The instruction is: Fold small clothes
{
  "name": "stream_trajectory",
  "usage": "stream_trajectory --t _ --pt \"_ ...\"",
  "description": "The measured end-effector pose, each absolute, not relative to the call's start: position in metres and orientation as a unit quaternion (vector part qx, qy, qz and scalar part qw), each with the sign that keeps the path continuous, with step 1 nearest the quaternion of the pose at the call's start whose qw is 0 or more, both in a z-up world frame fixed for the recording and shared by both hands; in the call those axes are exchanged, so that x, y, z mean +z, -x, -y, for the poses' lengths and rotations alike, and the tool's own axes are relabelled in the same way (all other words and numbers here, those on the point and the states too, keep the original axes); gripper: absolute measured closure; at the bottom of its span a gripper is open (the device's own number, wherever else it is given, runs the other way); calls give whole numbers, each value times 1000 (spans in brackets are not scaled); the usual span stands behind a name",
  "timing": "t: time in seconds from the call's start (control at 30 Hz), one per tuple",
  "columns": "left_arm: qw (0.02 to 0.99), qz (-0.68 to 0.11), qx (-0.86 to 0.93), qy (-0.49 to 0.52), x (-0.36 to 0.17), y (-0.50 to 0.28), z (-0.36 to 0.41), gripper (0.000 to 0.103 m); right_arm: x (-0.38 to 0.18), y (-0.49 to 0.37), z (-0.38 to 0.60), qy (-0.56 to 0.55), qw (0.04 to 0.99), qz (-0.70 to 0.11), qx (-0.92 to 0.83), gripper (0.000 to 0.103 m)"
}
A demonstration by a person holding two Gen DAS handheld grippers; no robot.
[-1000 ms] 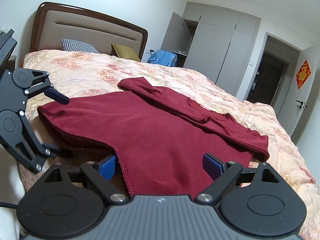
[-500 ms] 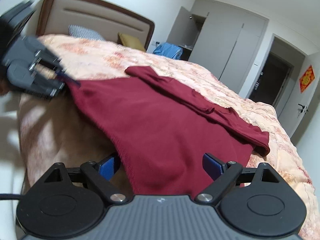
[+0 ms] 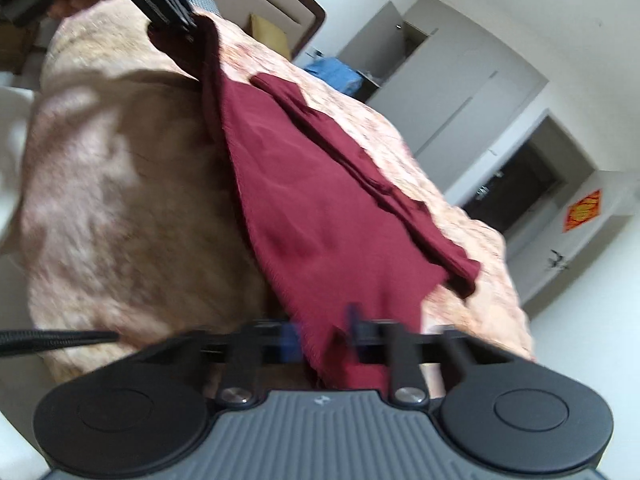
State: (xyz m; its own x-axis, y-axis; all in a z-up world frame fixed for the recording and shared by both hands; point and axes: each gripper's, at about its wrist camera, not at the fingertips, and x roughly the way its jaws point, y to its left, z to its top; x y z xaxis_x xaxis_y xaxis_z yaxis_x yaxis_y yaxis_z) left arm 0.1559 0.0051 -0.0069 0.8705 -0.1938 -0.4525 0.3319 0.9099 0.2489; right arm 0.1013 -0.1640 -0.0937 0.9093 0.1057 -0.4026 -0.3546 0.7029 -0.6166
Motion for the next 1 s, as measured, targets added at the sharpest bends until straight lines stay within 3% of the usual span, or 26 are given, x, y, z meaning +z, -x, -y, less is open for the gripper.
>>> stream_trajectory --t 0.57,0.8,1.0 --pt "971 -137 -137 -143 39 -76 -13 100 -29 -33 179 333 939 -26 80 99" --pt "972 -110 -141 -149 82 -3 -7 100 8 36 184 334 939 4 84 99" --pt "977 -110 -135 -123 106 13 -12 100 33 69 195 324 942 20 81 99"
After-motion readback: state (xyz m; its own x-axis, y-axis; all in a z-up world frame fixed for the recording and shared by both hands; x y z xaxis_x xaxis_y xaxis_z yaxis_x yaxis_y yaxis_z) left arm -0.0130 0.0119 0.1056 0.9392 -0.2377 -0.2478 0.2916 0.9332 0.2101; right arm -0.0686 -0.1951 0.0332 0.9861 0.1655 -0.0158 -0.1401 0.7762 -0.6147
